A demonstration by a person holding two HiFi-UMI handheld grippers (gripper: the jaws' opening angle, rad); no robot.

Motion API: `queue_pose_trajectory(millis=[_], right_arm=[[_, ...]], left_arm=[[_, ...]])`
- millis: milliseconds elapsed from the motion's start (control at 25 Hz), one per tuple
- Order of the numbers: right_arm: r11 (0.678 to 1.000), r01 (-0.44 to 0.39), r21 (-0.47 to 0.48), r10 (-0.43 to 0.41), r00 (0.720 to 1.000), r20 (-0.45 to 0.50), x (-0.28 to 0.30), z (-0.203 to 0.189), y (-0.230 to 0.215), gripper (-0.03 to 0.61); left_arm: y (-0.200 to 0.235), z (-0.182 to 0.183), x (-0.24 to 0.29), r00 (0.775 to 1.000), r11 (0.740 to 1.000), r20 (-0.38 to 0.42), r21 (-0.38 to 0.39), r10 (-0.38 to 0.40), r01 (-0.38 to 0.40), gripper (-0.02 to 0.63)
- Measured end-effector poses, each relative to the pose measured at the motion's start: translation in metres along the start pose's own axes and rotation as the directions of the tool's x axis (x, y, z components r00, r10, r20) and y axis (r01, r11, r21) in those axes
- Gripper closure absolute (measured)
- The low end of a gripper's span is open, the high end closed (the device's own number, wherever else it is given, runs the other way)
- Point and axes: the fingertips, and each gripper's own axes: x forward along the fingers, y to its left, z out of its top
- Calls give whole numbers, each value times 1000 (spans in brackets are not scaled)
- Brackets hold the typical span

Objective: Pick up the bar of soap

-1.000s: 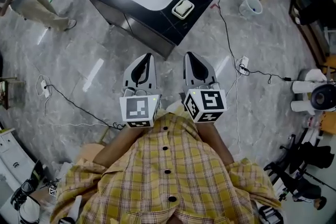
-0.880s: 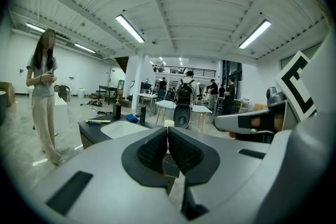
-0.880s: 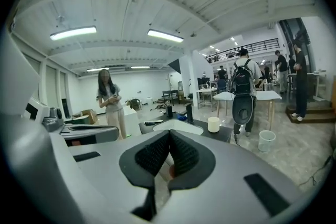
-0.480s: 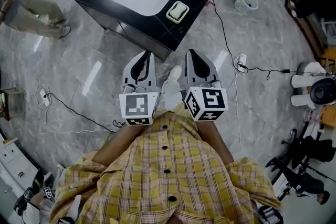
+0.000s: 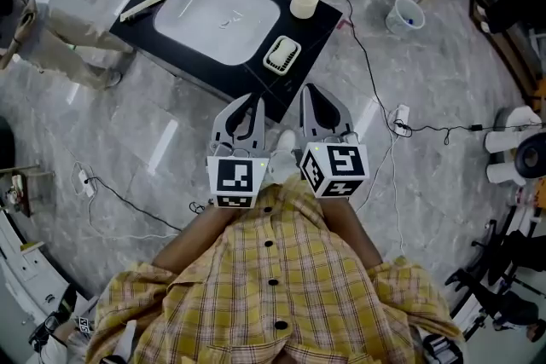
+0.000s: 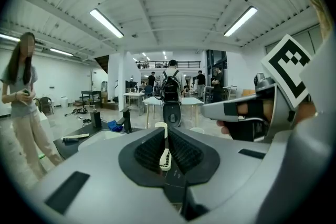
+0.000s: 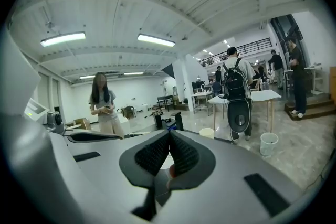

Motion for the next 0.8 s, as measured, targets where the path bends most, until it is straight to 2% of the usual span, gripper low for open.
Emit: queue_pose_trajectory(millis=[280, 800], right_arm=[[999, -11, 34, 11, 1000, -18, 44, 15, -45, 560], [994, -1, 108, 6, 999, -44, 81, 20, -119, 560]], left_arm=[[-3, 3, 73, 995, 999, -98, 38, -8, 12, 600], [-14, -12, 164, 970, 996, -242, 91, 5, 18, 514]])
